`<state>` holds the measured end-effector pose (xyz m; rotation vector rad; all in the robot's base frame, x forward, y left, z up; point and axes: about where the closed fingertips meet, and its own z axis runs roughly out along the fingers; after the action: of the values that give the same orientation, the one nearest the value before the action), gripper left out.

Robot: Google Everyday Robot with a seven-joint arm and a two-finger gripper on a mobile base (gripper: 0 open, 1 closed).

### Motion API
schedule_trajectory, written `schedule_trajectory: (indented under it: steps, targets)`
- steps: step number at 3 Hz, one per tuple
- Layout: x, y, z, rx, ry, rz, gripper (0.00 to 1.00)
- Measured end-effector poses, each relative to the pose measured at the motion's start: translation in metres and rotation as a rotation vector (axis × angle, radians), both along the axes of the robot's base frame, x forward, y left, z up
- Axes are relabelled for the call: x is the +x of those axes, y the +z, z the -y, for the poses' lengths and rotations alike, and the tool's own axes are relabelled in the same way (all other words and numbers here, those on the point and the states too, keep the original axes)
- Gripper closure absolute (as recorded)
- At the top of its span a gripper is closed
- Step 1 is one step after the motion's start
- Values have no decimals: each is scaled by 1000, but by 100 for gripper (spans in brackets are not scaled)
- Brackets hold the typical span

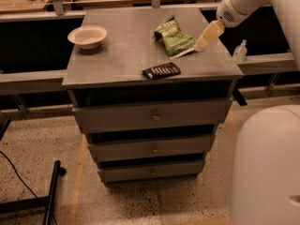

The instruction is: Move green jalapeno chip bag near paper bowl

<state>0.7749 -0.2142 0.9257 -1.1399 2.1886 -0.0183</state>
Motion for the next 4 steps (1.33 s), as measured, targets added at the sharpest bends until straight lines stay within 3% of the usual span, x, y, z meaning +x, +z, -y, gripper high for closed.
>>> schedule_trajectory:
  steps: [1,2,3,4]
  targets:
    - [35,-21,-22,76,-42,6,0]
    - [58,-39,-53,139,-44,-6,0]
    - [71,-59,-81,184,-29,-36,18]
    - [74,-77,-90,199,-26,-73,41]
